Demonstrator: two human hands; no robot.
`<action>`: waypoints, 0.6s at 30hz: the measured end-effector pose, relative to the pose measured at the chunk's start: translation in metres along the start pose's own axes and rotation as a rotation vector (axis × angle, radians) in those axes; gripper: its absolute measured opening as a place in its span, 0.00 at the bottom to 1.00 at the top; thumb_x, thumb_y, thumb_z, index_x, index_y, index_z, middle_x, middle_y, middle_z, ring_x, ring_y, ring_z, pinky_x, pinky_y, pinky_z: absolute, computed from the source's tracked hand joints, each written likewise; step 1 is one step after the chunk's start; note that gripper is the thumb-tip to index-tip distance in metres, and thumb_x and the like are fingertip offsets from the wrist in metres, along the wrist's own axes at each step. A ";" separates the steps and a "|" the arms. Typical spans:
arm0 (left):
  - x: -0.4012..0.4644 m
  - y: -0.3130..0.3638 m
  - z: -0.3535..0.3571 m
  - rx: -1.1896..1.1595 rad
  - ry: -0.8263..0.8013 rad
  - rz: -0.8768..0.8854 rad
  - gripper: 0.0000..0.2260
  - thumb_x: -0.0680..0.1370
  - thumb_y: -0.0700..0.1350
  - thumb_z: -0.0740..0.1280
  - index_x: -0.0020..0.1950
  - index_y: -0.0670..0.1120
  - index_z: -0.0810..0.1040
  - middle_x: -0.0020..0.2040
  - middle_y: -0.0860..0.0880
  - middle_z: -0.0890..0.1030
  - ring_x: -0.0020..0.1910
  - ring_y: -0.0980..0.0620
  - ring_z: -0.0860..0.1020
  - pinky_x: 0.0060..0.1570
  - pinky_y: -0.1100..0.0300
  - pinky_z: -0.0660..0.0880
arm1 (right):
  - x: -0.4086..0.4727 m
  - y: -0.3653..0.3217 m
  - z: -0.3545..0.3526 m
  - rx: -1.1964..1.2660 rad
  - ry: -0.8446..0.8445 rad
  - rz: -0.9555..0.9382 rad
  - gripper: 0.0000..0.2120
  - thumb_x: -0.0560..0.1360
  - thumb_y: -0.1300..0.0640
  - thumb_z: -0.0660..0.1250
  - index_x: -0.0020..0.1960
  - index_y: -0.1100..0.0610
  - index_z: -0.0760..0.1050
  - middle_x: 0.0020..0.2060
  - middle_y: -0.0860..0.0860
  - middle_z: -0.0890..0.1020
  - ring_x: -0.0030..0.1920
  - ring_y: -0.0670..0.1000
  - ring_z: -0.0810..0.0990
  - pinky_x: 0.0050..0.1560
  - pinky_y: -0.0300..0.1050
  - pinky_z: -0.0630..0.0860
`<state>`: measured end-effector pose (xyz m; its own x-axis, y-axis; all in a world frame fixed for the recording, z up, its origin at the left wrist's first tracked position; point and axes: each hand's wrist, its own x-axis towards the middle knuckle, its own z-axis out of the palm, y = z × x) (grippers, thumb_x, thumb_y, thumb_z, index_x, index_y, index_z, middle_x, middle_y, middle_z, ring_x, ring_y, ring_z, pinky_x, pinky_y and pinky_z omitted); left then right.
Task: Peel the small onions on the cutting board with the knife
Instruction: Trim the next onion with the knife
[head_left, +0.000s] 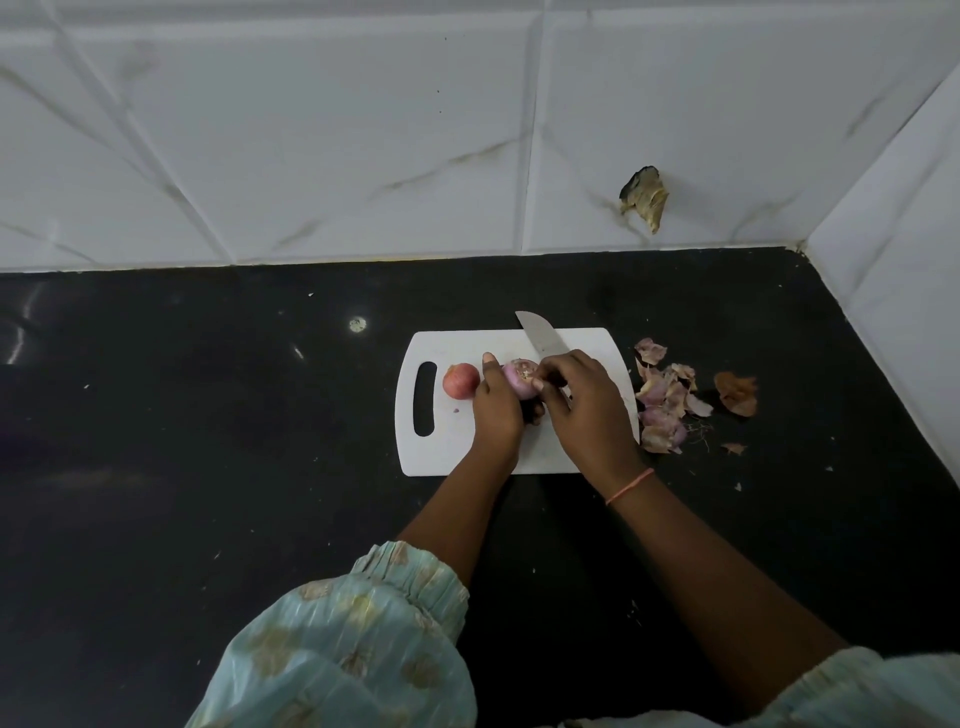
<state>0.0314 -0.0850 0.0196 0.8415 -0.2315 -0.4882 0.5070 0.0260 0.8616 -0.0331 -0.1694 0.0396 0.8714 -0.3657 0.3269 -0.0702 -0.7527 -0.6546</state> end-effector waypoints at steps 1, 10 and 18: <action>0.000 0.000 0.000 0.002 0.011 -0.013 0.30 0.85 0.60 0.46 0.49 0.39 0.79 0.37 0.42 0.81 0.33 0.49 0.78 0.33 0.59 0.74 | 0.001 0.001 0.000 -0.018 -0.018 -0.005 0.03 0.77 0.60 0.66 0.51 0.57 0.77 0.48 0.51 0.79 0.50 0.51 0.74 0.48 0.47 0.75; -0.004 0.001 0.001 0.011 0.034 0.007 0.25 0.85 0.58 0.49 0.60 0.42 0.79 0.48 0.45 0.84 0.46 0.53 0.82 0.39 0.64 0.76 | 0.007 -0.019 -0.011 0.238 -0.202 0.251 0.07 0.80 0.52 0.64 0.51 0.55 0.76 0.44 0.49 0.81 0.44 0.45 0.80 0.44 0.40 0.76; -0.007 0.003 0.000 0.039 -0.059 0.033 0.34 0.85 0.59 0.46 0.41 0.36 0.80 0.30 0.42 0.81 0.25 0.50 0.76 0.27 0.62 0.74 | 0.024 -0.008 -0.058 0.837 0.255 0.716 0.16 0.72 0.75 0.63 0.35 0.56 0.70 0.33 0.52 0.80 0.36 0.48 0.81 0.36 0.41 0.77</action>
<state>0.0273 -0.0837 0.0259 0.8444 -0.2881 -0.4516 0.4707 -0.0034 0.8823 -0.0398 -0.2042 0.0919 0.6301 -0.7385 -0.2399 -0.0828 0.2433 -0.9664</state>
